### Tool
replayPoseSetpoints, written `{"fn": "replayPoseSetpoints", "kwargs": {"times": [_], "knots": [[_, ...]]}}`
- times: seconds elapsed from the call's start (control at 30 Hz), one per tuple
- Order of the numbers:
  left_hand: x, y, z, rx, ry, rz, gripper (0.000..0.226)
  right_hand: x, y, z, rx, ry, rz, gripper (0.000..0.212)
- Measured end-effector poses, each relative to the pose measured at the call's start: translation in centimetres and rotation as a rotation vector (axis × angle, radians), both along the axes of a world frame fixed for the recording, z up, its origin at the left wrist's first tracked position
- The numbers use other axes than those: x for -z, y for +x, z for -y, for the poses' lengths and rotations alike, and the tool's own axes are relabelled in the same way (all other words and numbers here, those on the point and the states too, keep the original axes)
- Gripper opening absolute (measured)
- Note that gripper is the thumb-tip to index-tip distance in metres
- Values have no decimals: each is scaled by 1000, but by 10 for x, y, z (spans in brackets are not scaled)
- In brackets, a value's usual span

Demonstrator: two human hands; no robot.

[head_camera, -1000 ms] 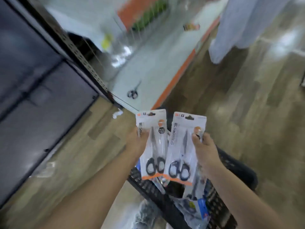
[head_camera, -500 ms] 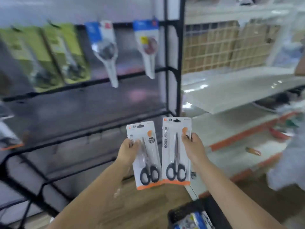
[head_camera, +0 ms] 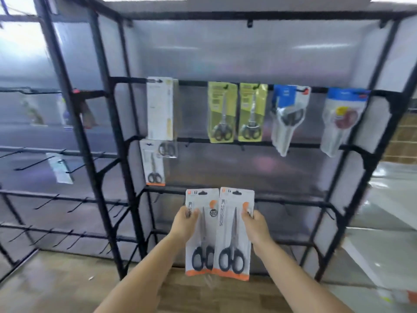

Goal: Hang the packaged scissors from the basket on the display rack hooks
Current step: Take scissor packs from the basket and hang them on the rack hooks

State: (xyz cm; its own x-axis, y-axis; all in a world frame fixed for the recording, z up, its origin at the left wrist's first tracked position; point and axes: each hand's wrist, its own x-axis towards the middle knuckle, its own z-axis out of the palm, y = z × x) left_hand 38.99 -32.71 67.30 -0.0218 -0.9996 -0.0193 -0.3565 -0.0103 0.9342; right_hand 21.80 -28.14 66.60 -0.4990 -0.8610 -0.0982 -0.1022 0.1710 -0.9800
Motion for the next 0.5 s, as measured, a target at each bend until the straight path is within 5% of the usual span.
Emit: {"fn": "replayPoseSetpoints", "kwargs": {"times": [0.5], "knots": [[21, 99, 90, -59, 72, -43, 37, 22, 77, 121, -72, 65, -133, 34]]}}
